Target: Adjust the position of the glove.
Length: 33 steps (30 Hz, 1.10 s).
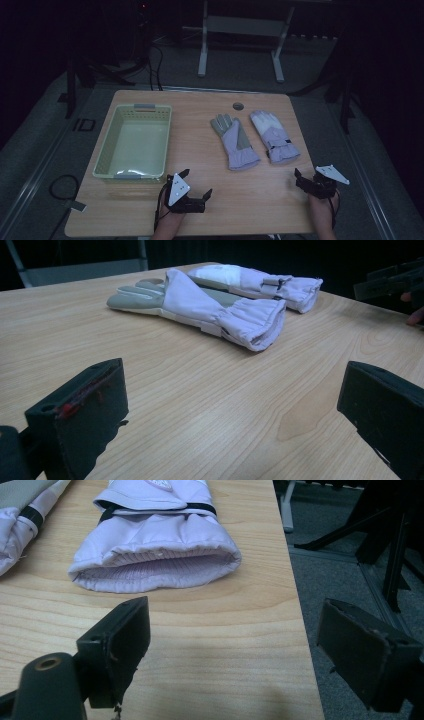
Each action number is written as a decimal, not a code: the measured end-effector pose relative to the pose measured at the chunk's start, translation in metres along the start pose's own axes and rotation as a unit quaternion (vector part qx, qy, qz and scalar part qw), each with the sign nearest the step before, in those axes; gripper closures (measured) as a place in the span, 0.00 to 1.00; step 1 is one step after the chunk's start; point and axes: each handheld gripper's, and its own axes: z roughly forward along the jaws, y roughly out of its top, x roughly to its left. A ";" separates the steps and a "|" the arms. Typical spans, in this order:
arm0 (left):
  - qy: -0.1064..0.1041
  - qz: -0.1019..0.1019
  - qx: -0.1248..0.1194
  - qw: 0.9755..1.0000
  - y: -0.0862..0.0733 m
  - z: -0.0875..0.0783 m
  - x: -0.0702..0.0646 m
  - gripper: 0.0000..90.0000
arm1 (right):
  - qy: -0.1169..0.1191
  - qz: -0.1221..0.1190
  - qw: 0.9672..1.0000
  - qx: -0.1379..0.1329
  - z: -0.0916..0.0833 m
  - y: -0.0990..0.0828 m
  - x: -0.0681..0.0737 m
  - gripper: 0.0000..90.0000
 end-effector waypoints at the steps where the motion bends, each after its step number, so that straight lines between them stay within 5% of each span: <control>1: 0.000 0.000 0.000 1.000 0.000 0.000 0.000 0.00 | 0.000 0.000 1.000 0.001 0.000 0.000 0.000 0.16; 15: -0.007 0.004 0.011 1.000 0.001 0.001 -0.003 0.00 | 0.014 0.012 1.000 0.010 0.000 0.005 -0.002 0.15; 33: -0.007 0.000 0.013 1.000 0.001 0.001 -0.002 0.00 | 0.042 0.016 0.999 0.010 -0.016 0.055 -0.007 0.14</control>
